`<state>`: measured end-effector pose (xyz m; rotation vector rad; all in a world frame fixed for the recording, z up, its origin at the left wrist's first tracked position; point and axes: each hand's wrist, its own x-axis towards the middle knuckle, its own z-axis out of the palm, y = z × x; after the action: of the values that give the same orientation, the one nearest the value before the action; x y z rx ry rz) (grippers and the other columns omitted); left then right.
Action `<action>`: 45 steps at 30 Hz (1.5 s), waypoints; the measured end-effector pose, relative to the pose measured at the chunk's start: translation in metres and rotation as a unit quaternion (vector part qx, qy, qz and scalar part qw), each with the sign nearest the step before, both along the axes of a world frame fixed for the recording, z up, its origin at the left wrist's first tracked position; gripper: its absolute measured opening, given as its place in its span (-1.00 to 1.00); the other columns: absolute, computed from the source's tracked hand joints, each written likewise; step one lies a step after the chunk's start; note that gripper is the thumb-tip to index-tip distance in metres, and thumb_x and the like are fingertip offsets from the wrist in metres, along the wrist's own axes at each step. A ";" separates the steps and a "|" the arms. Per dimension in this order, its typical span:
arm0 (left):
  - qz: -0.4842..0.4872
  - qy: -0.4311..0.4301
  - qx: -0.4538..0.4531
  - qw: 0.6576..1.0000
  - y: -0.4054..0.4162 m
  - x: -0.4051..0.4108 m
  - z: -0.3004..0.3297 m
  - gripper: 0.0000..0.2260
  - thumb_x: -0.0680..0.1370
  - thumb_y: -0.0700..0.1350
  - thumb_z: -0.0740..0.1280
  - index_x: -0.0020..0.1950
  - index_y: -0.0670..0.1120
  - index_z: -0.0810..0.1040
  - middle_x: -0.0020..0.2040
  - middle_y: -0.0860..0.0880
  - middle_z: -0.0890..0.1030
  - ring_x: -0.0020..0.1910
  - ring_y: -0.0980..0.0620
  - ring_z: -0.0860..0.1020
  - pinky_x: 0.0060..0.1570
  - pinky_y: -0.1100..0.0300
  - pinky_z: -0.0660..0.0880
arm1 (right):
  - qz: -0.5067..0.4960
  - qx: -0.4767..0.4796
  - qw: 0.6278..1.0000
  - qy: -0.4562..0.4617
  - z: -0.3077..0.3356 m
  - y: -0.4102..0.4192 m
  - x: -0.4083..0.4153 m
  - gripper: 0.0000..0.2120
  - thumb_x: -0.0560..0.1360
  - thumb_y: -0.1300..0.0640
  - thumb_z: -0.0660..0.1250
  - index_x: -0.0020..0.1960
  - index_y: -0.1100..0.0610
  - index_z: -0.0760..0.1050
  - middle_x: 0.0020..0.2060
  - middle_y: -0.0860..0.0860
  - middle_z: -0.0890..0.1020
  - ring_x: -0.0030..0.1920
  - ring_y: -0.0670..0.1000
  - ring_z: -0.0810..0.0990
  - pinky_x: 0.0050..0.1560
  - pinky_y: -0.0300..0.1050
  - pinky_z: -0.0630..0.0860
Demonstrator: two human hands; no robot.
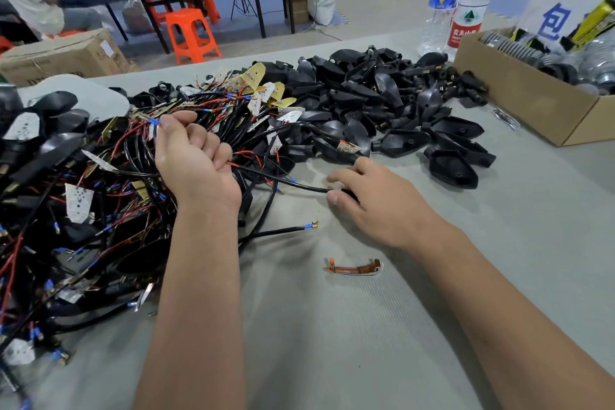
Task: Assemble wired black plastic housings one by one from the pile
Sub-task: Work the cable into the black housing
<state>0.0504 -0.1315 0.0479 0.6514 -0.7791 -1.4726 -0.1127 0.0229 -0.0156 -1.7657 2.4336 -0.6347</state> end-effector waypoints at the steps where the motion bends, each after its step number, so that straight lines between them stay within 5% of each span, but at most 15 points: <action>1: 0.005 -0.028 -0.027 0.999 0.002 -0.001 -0.001 -0.67 0.77 -0.08 0.03 -0.12 -0.10 0.44 -0.39 0.03 0.21 -0.42 0.08 0.08 -0.48 0.22 0.06 | -0.004 0.028 1.000 0.014 0.001 0.000 0.000 -0.55 0.61 -0.33 0.01 0.30 -0.16 0.47 0.09 -0.06 0.42 0.16 0.03 0.45 0.06 -0.02 0.44; 8: -0.010 -0.272 -0.281 0.920 0.027 -0.035 -0.020 -0.68 0.67 -0.16 0.09 -0.18 -0.13 0.55 -0.41 0.13 0.34 -0.39 0.10 0.26 -0.35 0.15 0.18 | -0.024 0.113 0.990 0.077 0.011 -0.001 0.003 -0.20 0.41 -0.59 -0.13 0.37 -0.11 0.38 0.14 0.00 0.35 0.25 0.09 0.37 0.26 0.14 0.45; 14: -0.033 -0.336 -0.318 0.886 0.043 -0.056 -0.035 -0.65 0.71 -0.11 0.12 -0.20 -0.12 0.54 -0.44 0.06 0.32 -0.42 0.10 0.28 -0.35 0.05 0.22 | -0.030 0.182 0.983 -0.013 0.036 0.017 -0.022 0.16 0.19 -0.69 -0.22 0.63 -0.09 0.11 0.37 0.08 0.35 0.46 0.17 0.27 0.44 0.20 0.34; 17: -0.049 -0.369 -0.305 0.876 0.044 -0.063 -0.039 -0.64 0.72 -0.10 0.13 -0.21 -0.09 0.55 -0.44 0.02 0.35 -0.42 0.09 0.29 -0.34 0.07 0.22 | -0.040 0.051 0.997 -0.045 0.053 0.024 -0.047 -0.10 0.38 -0.67 -0.18 0.23 -0.10 0.58 0.00 -0.05 0.65 0.09 0.08 0.60 0.05 0.02 0.53; 19: -0.074 -0.388 -0.296 0.869 0.047 -0.068 -0.043 -0.64 0.73 -0.10 0.14 -0.21 -0.09 0.57 -0.45 0.02 0.35 -0.43 0.10 0.29 -0.34 0.09 0.22 | -0.106 -0.086 0.988 -0.072 0.062 0.022 -0.075 -0.22 0.50 -0.54 -0.08 -0.05 0.07 0.63 -0.22 -0.01 0.68 -0.16 0.06 0.64 -0.09 -0.01 0.56; 21: -0.102 -0.401 -0.299 0.860 0.049 -0.075 -0.041 -0.63 0.72 -0.09 0.15 -0.21 -0.09 0.59 -0.47 0.11 0.37 -0.44 0.13 0.29 -0.35 0.14 0.24 | -0.180 -0.156 0.969 -0.067 0.064 0.017 -0.113 -0.33 0.58 -0.38 0.07 -0.12 0.18 0.61 -0.24 0.08 0.69 -0.15 0.13 0.64 -0.12 0.02 0.52; 23: -0.123 -0.422 -0.317 0.840 0.052 -0.088 -0.035 -0.63 0.71 -0.08 0.16 -0.22 -0.08 0.61 -0.47 0.17 0.44 -0.41 0.15 0.37 -0.32 0.19 0.30 | -0.241 -0.133 0.961 -0.025 0.059 0.010 -0.160 -0.54 0.64 -0.18 0.19 -0.10 0.17 0.63 -0.16 0.11 0.69 -0.03 0.19 0.63 -0.07 -0.02 0.46; 26: -0.143 -0.455 -0.319 0.819 0.053 -0.107 -0.037 -0.62 0.72 -0.08 0.18 -0.22 -0.06 0.63 -0.43 0.11 0.50 -0.38 0.16 0.44 -0.26 0.18 0.36 | -0.281 0.009 0.958 0.062 0.047 0.000 -0.222 -0.70 0.66 0.07 0.17 0.19 0.15 0.63 0.16 0.23 0.65 0.24 0.27 0.52 0.30 0.08 0.36; 29: -0.162 -0.456 -0.305 0.820 0.055 -0.116 -0.049 -0.63 0.72 -0.09 0.16 -0.21 -0.07 0.61 -0.46 0.03 0.42 -0.45 0.14 0.35 -0.34 0.16 0.28 | -0.272 0.157 0.945 0.091 0.032 -0.006 -0.254 -0.57 0.65 0.06 0.08 0.48 0.02 0.45 0.36 0.29 0.46 0.45 0.30 0.27 0.47 0.17 0.15; 31: -0.172 -0.441 -0.302 0.827 0.056 -0.117 -0.054 -0.63 0.71 -0.06 0.14 -0.21 -0.08 0.60 -0.44 -0.02 0.40 -0.43 0.07 0.34 -0.32 0.10 0.28 | -0.285 0.188 0.934 0.100 0.025 -0.009 -0.260 -0.58 0.66 0.00 0.07 0.44 0.01 0.47 0.36 0.27 0.43 0.46 0.32 0.20 0.44 0.19 0.19; 35: -0.194 -0.404 -0.269 0.852 0.050 -0.119 -0.054 -0.64 0.62 0.00 0.10 -0.25 -0.07 0.57 -0.48 0.08 0.34 -0.44 0.04 0.28 -0.32 0.07 0.21 | -0.315 0.111 0.937 0.103 0.022 -0.017 -0.260 -0.81 0.60 0.11 0.20 -0.12 0.16 0.51 0.13 0.29 0.60 0.24 0.35 0.48 0.26 0.18 0.45; 40: -0.225 -0.365 -0.223 0.875 0.047 -0.112 -0.056 -0.66 0.60 -0.05 0.14 -0.32 -0.13 0.49 -0.48 0.05 0.29 -0.48 0.07 0.19 -0.40 0.14 0.11 | -0.357 0.047 0.928 0.095 0.020 -0.013 -0.258 -0.83 0.55 0.14 0.43 0.09 0.19 0.68 -0.03 0.22 0.69 0.03 0.27 0.65 0.04 0.11 0.66; 45: -0.221 -0.350 -0.229 0.881 0.046 -0.095 -0.050 -0.67 0.64 -0.12 0.15 -0.24 -0.17 0.57 -0.42 -0.06 0.40 -0.42 0.01 0.32 -0.41 0.14 0.29 | -0.382 -0.033 0.922 0.058 0.025 -0.001 -0.249 -0.72 0.53 0.23 0.45 0.18 0.21 0.46 0.02 0.24 0.63 0.00 0.27 0.58 -0.07 0.08 0.56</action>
<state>-0.0445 -0.0850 -0.0023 0.6621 -1.8816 -1.3598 -0.3619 0.0219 0.0096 -0.8117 3.1975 -0.6642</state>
